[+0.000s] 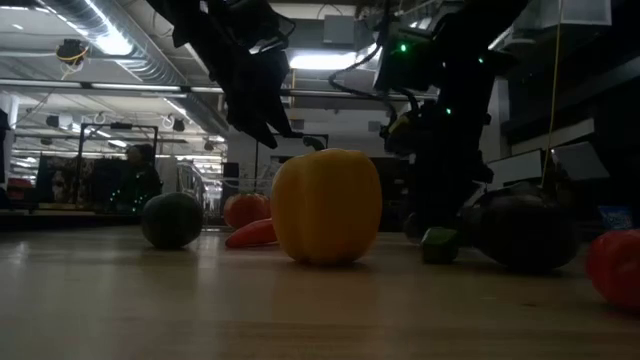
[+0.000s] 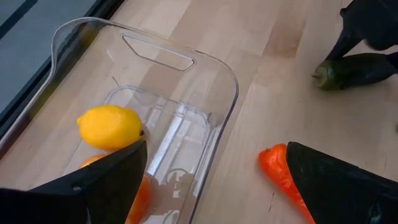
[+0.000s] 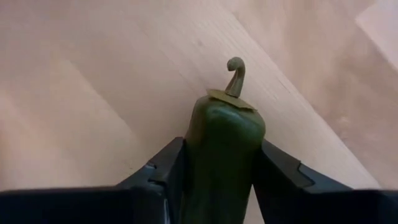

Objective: Sort produce into baskets
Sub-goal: Put the top green chili pepper into the white bin, then put the green lime into the transparent bin

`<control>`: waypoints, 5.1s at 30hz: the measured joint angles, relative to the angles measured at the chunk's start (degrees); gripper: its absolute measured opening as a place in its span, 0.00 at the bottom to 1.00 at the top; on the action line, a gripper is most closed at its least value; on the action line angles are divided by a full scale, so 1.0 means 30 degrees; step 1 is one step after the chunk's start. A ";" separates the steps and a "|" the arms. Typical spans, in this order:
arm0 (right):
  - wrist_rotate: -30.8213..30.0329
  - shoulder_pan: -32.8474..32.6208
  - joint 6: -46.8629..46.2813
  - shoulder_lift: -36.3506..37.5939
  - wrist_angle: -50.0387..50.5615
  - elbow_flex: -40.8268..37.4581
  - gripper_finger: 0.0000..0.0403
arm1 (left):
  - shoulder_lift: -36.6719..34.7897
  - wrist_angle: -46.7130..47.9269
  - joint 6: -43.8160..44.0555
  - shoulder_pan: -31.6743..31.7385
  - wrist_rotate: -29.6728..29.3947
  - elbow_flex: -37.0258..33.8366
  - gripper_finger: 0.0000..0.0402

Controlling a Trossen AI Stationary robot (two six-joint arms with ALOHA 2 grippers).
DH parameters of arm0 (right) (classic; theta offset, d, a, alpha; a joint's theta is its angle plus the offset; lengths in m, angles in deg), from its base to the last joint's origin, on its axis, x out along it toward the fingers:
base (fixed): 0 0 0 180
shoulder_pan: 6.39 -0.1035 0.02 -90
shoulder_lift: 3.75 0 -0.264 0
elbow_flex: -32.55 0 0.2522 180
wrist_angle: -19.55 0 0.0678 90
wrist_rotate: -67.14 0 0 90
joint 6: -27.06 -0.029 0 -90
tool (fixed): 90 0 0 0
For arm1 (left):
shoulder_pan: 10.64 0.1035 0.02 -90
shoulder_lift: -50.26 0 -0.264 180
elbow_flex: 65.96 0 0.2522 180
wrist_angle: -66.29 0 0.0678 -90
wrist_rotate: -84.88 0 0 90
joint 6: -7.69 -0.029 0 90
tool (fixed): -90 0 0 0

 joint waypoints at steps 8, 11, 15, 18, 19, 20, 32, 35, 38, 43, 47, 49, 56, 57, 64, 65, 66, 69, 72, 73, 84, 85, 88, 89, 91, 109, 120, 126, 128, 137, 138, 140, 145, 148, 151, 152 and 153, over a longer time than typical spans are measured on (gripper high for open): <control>0.1117 -0.0184 0.2072 0.1371 0.1961 0.2290 0.36 | 0.0000 -0.0003 0.0147 0.0000 0.0000 0.0000 0.95; 0.1523 -0.0734 0.2257 0.2140 0.2831 0.3261 0.36 | 0.0000 0.0000 0.0452 0.0000 -0.0001 0.0000 0.95; 0.1998 -0.1893 0.2263 0.3108 0.4357 0.4355 0.36 | 0.0000 0.0000 0.0471 0.0000 -0.0003 0.0000 0.95; 0.1996 -0.2990 0.2235 0.3541 0.5675 0.4859 0.36 | 0.0000 0.0000 0.0482 0.0000 -0.0006 0.0000 0.95; 0.1996 -0.3409 0.2121 0.3628 0.5981 0.4937 0.36 | 0.0000 0.0000 0.0495 0.0000 -0.0001 0.0000 0.95; 0.1996 -0.3829 0.1886 0.3748 0.6265 0.4983 0.36 | 0.0000 0.0000 0.0495 0.0000 0.0000 0.0000 0.95; 0.1583 -0.9787 -0.3013 0.3934 1.0894 0.4990 0.37 | 0.0000 0.0000 0.0495 0.0000 -0.0004 0.0000 0.95; 0.1468 -1.1322 -0.4425 0.3919 1.1924 0.4892 0.37 | 0.0000 0.0000 0.0495 0.0000 -0.0001 0.0000 0.95; 0.1479 -1.2672 -0.5658 0.3905 1.2399 0.4409 0.37 | 0.0000 0.0000 0.0495 0.0000 -0.0002 0.0000 0.95; 0.1453 -1.4381 -0.6048 0.3898 1.2487 0.3272 0.37 | 0.0000 0.0000 0.0495 0.0000 0.0000 0.0000 0.95; 0.0642 -1.4908 -0.6056 0.3893 1.2440 0.2294 0.37 | 0.0000 0.0000 0.0495 0.0000 -0.0007 0.0000 0.95; 0.0247 -1.4899 -0.6043 0.3890 1.2422 0.1909 0.37 | 0.0000 0.0000 0.0495 0.0005 -0.0007 0.0000 0.95; -0.0102 -1.4877 -0.5983 0.3890 1.2063 0.0831 0.37 | 0.0000 0.0000 0.0495 0.0002 -0.0007 0.0000 0.95; 0.0095 -1.4881 -0.5975 0.3890 1.2064 0.0681 0.37 | 0.0000 0.0000 0.0495 0.0000 -0.0007 0.0000 0.95; 0.1056 -1.4877 -0.5864 0.3883 1.2079 0.0240 0.37 | 0.0007 0.0000 0.0495 0.0001 -0.0007 0.0000 0.95; 0.1062 -1.4877 -0.5839 0.3883 1.2064 0.0240 0.37 | 0.0007 0.0000 0.0495 0.0001 -0.0007 0.0000 0.95; 0.1076 -1.4877 -0.5837 0.3883 1.2077 0.0240 0.37 | 0.0007 0.0000 0.0495 0.0007 -0.0007 0.0000 0.95; 0.1120 -1.4877 -0.5836 0.3883 1.2072 0.0240 0.40 | 0.0007 0.0000 0.0495 0.0000 -0.0007 0.0000 0.95; 0.1126 -1.4877 -0.5837 0.3883 1.2079 0.0240 0.48 | 0.0007 0.0000 0.0495 0.0003 -0.0007 0.0000 0.95; 0.1129 -1.4877 -0.5830 0.3883 1.2079 0.0240 0.52 | 0.0007 0.0000 0.0495 0.0000 -0.0007 0.0000 0.95; 0.1122 -1.4877 -0.5816 0.3883 1.2078 0.0240 0.77 | 0.0007 0.0000 0.0495 0.0007 -0.0007 0.0000 0.95; 0.1122 -1.4877 -0.5823 0.3883 1.2079 0.0240 0.78 | 0.0007 0.0000 0.0490 0.0000 -0.0007 0.0000 0.95; 0.1122 -1.4877 -0.5815 0.3883 1.2072 0.0240 0.78 | -0.0029 0.0046 0.0306 0.0000 -0.0007 0.0000 0.95; 0.1122 -1.4877 -0.5815 0.3883 1.2072 0.0240 0.78 | -0.0096 0.0197 0.0171 0.0000 -0.0007 0.0000 0.95; 0.1122 -1.4877 -0.5815 0.3883 1.2072 0.0240 0.78 | -0.0484 0.0693 -0.0104 -0.0031 -0.0007 0.0000 0.95; 0.1122 -1.4877 -0.6014 0.3883 1.1513 0.0240 0.77 | -0.3723 0.9002 1.5620 -0.3536 0.0029 0.0015 0.95; 0.1122 -1.4870 -0.6047 0.3883 0.9500 0.0240 0.77 | -0.3309 0.8569 2.8031 -0.6907 0.0117 -0.1121 0.95; 0.0975 -1.4877 -0.6044 0.3883 0.9347 0.0240 0.77 | -0.2736 0.6402 3.2807 -0.8277 0.0100 -0.2927 0.95; 0.0598 -1.4877 -0.6040 0.3876 0.9316 0.0240 0.77 | -0.2400 0.5655 3.3646 -0.8652 0.0103 -0.3395 0.95; -0.0090 -1.4870 -0.5964 0.3876 0.9153 0.0240 0.77 | -0.0728 0.4434 3.4489 -0.9182 -0.0146 -0.3810 0.95; -0.0115 -1.4877 -0.5968 0.3876 0.9152 0.0240 0.77 | -0.0506 0.4155 3.4498 -0.9173 -0.0157 -0.3810 0.95; -0.0219 -1.4870 -0.5961 0.3876 0.9136 0.0240 0.77 | -0.0109 0.3574 3.4498 -0.9173 -0.0159 -0.3810 0.95; -0.0226 -1.4870 -0.5954 0.3876 0.9150 0.0240 0.77 | 0.1043 0.3193 3.4519 -0.9336 -0.0153 -0.3818 0.95; -0.0233 -1.4870 -0.5946 0.3876 0.9151 0.0240 0.77 | 0.1689 0.2846 3.4570 -0.9473 -0.0146 -0.3818 0.95; -0.0233 -1.4870 -0.5939 0.3876 0.9153 0.0240 0.77 | 0.2339 0.2284 3.4541 -0.9597 -0.0146 -0.3818 0.95; -0.0233 -1.4874 -0.5942 0.3876 0.9157 0.0240 0.77 | 0.2496 0.2159 3.4534 -0.9651 -0.0146 -0.3818 0.95; -0.0233 -1.4870 -0.5939 0.3876 0.9150 0.0240 0.77 | 0.2664 0.2047 3.4531 -0.9653 -0.0149 -0.3818 0.95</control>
